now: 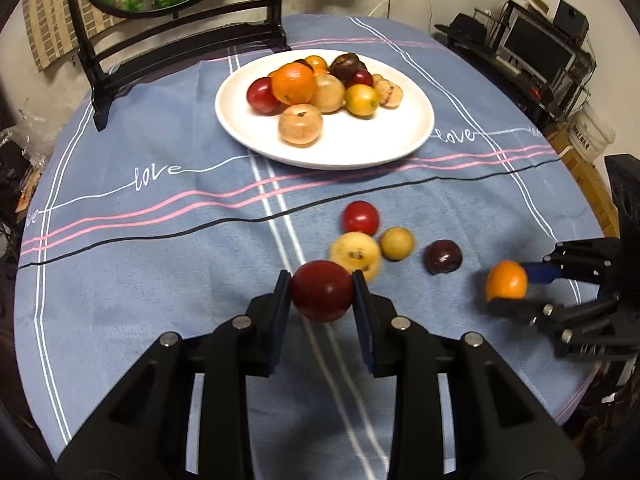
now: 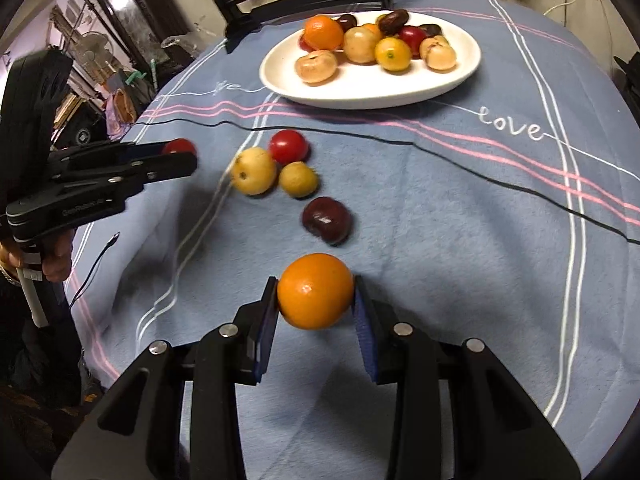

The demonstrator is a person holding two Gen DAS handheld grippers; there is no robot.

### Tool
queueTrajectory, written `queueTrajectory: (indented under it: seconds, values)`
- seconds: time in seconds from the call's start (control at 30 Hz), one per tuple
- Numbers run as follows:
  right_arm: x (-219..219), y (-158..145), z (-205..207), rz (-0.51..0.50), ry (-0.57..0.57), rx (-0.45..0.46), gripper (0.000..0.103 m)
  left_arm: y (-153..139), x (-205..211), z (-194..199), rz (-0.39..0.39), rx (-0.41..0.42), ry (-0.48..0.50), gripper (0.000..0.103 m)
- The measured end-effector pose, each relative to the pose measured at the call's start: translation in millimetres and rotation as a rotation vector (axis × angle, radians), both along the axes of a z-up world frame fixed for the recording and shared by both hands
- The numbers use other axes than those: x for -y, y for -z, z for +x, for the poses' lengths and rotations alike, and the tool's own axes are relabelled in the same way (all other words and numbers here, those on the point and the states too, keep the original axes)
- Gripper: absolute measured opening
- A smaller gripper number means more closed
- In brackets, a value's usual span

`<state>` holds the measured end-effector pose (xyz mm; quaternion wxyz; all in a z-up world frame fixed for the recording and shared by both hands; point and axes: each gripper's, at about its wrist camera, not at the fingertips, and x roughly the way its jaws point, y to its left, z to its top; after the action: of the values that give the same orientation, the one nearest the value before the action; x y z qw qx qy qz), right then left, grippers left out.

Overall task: Organize fruits
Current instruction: 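Carry the red tomato and orange onto the white plate and release both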

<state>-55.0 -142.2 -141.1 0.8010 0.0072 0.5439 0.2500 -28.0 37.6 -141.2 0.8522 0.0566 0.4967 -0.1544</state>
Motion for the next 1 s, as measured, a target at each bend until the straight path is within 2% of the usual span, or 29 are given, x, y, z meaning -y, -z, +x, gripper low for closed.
queueTrajectory:
  seconds: [0.23, 0.5, 1.0]
  values:
    - [-3, -7, -2, 0.032, -0.011, 0.015, 0.036, -15, 31, -1, 0.015, 0.015, 0.017, 0.031]
    - [7, -22, 7, 0.067, 0.003, 0.038, 0.036, -41, 52, 12, 0.036, 0.069, 0.023, 0.031]
    - [23, -106, 70, 0.110, 0.006, 0.227, 0.036, -87, 56, 60, 0.063, 0.157, -0.013, 0.031]
